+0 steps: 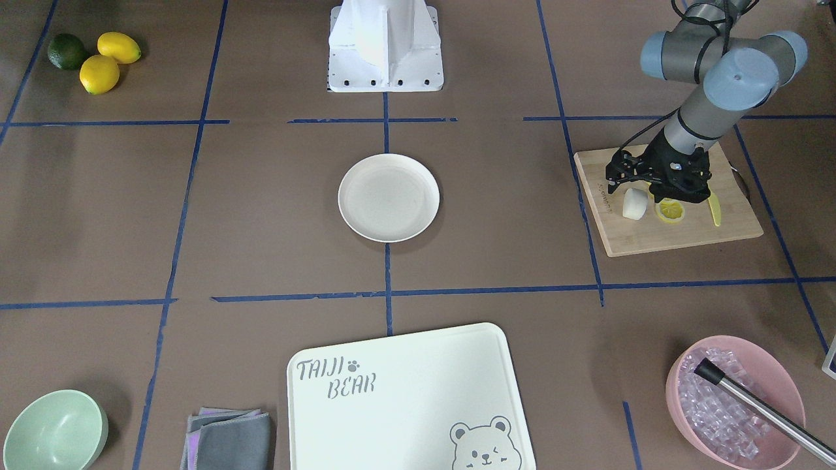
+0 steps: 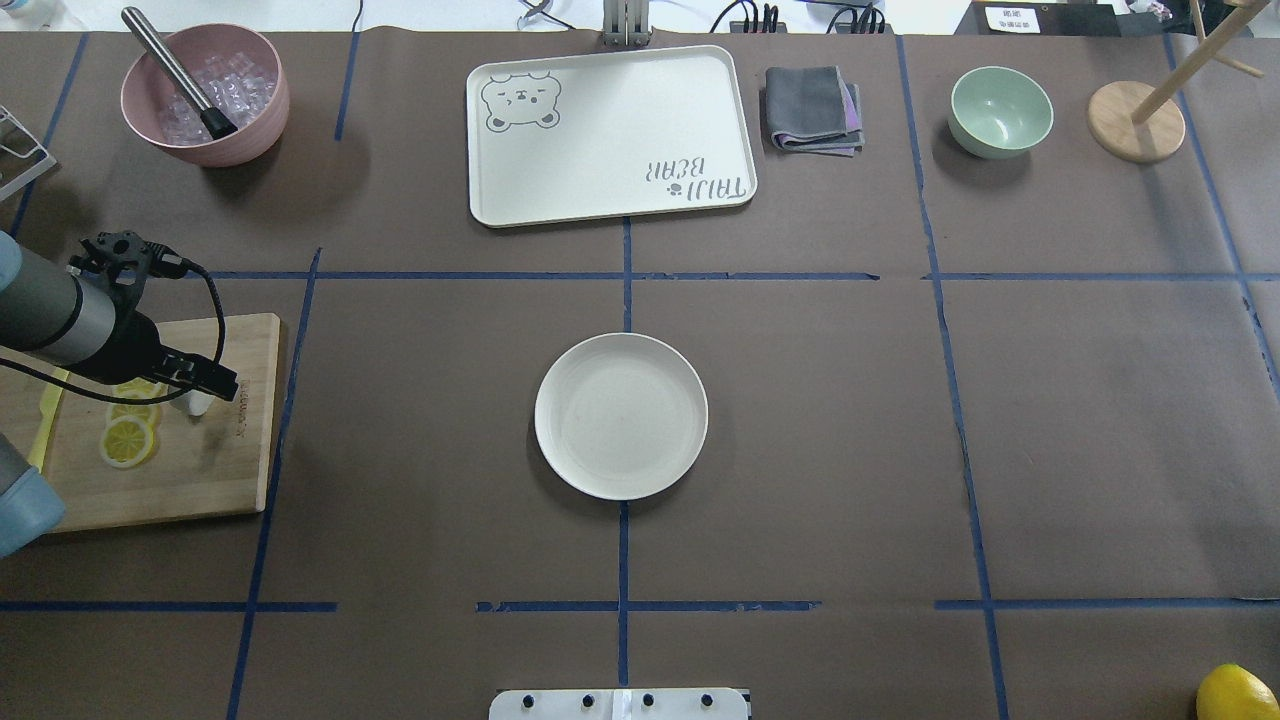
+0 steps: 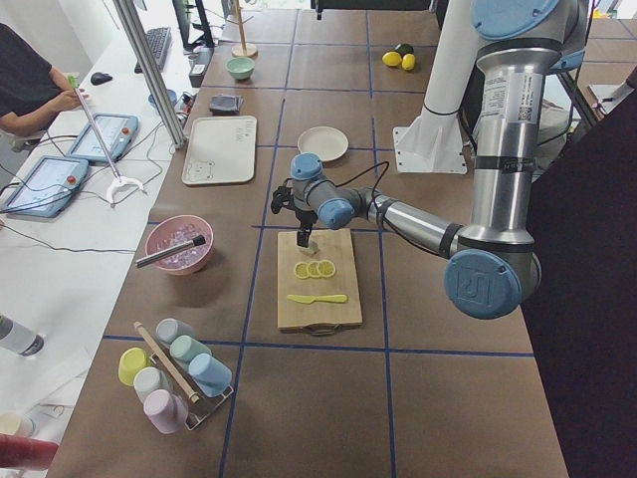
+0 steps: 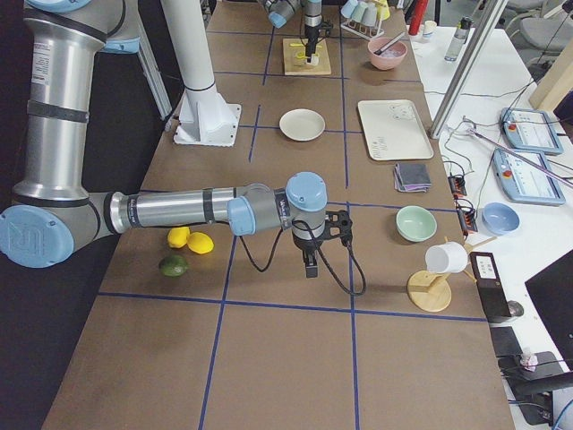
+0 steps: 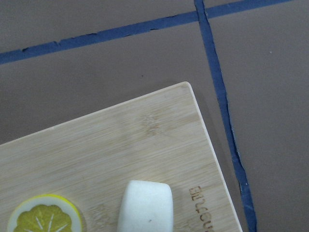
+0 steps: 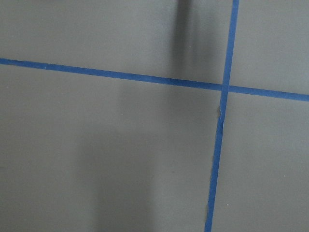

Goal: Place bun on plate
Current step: 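Grasp the white bun on the cutting board with the left gripper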

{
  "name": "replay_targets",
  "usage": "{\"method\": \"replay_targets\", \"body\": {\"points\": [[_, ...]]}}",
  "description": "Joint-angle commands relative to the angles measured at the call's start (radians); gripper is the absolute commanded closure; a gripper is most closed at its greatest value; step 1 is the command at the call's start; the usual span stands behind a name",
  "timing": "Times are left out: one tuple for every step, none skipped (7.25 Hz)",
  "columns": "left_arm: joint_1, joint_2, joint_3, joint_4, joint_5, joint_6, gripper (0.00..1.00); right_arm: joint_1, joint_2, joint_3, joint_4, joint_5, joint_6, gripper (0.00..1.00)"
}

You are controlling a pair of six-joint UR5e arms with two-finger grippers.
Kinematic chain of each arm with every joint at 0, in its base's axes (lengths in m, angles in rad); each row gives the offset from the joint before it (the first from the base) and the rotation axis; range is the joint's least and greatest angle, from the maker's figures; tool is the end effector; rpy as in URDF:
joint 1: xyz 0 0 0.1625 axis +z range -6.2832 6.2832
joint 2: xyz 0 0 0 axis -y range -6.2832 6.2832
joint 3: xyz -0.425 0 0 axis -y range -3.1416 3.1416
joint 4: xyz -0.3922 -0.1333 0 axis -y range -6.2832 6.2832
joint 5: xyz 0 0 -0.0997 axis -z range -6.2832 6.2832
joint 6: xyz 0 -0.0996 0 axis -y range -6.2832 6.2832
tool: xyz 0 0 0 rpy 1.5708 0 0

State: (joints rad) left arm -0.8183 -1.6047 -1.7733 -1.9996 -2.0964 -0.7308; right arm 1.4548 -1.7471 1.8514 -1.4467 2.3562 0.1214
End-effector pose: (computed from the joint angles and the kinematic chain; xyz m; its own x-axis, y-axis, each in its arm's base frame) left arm 0.2996 -0.4419 0.5016 0.6715 0.2252 -0.7059 -0.1202 0.9732 0.1961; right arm 0.0128 -0.4330 0.5861 0.6924 -0.1219 0.7111 0.0291 0.9895 0.1413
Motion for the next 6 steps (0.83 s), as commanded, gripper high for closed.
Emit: {"method": "replay_targets", "body": {"points": [[0.005,0.000,0.026,-0.001,0.004,0.001,0.00,0.007,-0.031,0.025,-0.008,0.000,-0.012,0.00],[0.005,-0.001,0.028,-0.001,0.004,0.001,0.01,0.007,-0.032,0.026,-0.008,0.000,-0.012,0.00],[0.007,-0.003,0.028,-0.001,0.004,0.001,0.03,0.007,-0.034,0.025,-0.008,0.000,-0.012,0.00],[0.007,-0.003,0.028,-0.001,0.004,0.001,0.08,0.009,-0.040,0.026,-0.004,0.000,-0.014,0.00],[0.007,-0.004,0.029,-0.001,0.004,0.001,0.12,0.007,-0.040,0.026,-0.004,0.000,-0.014,0.00],[0.007,-0.006,0.031,0.001,0.004,0.002,0.15,0.009,-0.040,0.026,-0.004,0.000,-0.014,0.00]]}}
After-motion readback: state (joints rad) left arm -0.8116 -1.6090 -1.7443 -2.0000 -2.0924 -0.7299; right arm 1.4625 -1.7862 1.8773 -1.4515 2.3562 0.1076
